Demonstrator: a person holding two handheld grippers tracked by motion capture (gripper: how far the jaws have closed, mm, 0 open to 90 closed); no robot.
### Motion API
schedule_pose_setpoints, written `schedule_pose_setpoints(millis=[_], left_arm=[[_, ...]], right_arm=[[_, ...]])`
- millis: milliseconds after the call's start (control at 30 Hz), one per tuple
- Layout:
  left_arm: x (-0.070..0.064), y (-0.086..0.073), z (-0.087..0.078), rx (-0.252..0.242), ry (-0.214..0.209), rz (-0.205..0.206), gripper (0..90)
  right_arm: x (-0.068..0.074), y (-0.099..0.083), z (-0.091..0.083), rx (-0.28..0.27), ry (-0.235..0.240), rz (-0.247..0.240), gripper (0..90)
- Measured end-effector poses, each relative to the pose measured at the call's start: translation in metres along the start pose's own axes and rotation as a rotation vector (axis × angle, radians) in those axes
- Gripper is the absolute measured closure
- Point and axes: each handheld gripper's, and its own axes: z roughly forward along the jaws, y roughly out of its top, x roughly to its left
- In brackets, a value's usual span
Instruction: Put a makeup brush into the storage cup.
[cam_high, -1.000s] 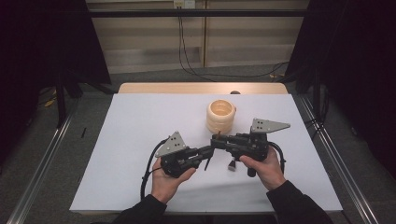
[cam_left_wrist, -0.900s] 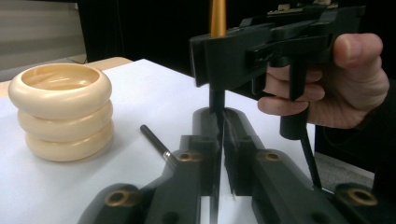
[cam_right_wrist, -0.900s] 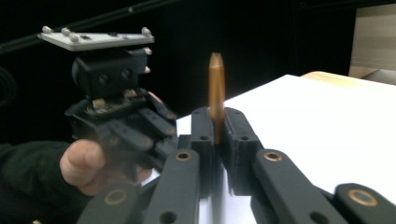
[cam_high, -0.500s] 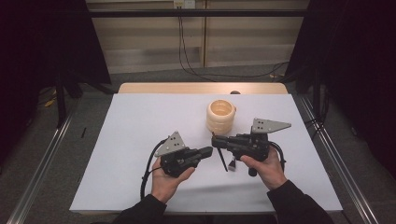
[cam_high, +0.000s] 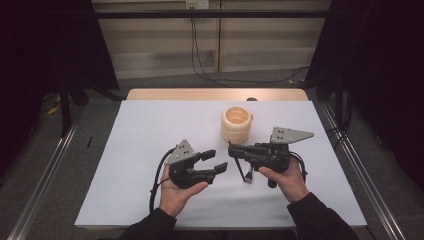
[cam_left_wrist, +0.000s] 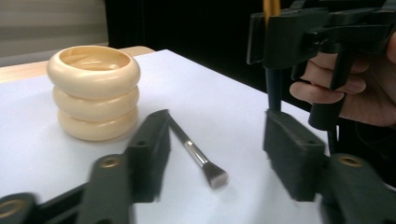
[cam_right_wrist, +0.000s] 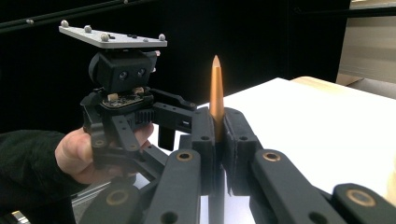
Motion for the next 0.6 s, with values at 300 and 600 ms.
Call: schedule_pose_setpoints(millis=[300,600], left_arm=[[0.001,0.000,-0.003,0.022,0.043,0.024,10.4],[0.005,-0.003,-0.015,0.026,0.072,0.046,2.2]], right_arm=[[0.000,0.001,-0.003,-0.007,-0.018,-0.022,84.0],[0.000,0.000,-0.004,-0.002,-0.033,-0.028,84.1]])
